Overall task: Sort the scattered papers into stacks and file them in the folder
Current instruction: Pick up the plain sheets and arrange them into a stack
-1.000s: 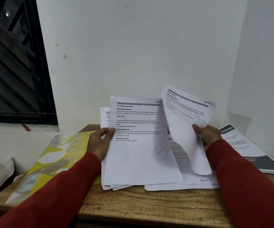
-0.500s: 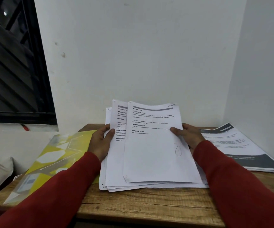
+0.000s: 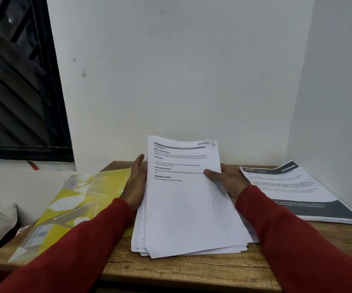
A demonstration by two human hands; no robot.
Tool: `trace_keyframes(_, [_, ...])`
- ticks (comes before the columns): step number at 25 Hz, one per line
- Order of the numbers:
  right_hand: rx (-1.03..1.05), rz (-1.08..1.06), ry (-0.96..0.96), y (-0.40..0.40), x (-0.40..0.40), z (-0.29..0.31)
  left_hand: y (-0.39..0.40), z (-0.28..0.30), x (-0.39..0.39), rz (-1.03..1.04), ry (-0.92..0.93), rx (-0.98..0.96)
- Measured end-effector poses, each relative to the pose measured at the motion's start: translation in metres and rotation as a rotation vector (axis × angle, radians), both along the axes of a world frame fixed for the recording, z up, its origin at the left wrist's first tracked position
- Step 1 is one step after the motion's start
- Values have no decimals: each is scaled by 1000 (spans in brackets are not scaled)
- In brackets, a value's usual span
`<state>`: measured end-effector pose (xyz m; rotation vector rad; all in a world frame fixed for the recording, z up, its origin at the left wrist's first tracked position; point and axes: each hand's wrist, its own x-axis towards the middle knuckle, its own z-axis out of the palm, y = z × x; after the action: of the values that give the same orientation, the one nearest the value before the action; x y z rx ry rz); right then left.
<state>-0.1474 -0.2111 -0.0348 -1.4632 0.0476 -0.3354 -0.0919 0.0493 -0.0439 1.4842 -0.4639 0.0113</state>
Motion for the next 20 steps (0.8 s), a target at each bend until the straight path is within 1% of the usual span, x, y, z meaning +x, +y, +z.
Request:
trace_keyframes(2, [-2,-45,-29,10,-1,3,-5,2,-9,-221,121,-52])
trace_keyframes(3, [-22,-98,-54,14,-3,8,-7,10,-19,-240,108,-31])
trace_keyframes(6, [-106,-225,-218,22,-4,38,-5,52,-27,-55,-90,18])
trace_keyframes(8, [-137,-252,-349,32,-9,65,3,80,-26,-9,-155,-37])
trace_keyframes(9, [-140,-263,-402,38,-12,77,5,89,-27,50,-194,-48])
trace_keyframes(10, [-143,-278,-449,45,-14,85,6,92,-30,146,-262,-32])
trace_keyframes(12, [-158,-305,-519,61,-16,91,7,85,-39,363,-461,21])
trace_keyframes(13, [-149,-290,-534,68,-16,89,9,78,-43,435,-537,22])
trace_keyframes(14, [-135,-255,-528,73,-14,83,13,70,-45,470,-575,12])
trace_keyframes(16, [-139,-165,-451,79,-13,61,22,51,-41,485,-581,9])
trace_keyframes(18, [-203,-123,-351,82,-16,38,29,32,-35,470,-562,57])
trace_keyframes(20, [-281,-104,-293,84,-17,26,31,23,-32,455,-558,123])
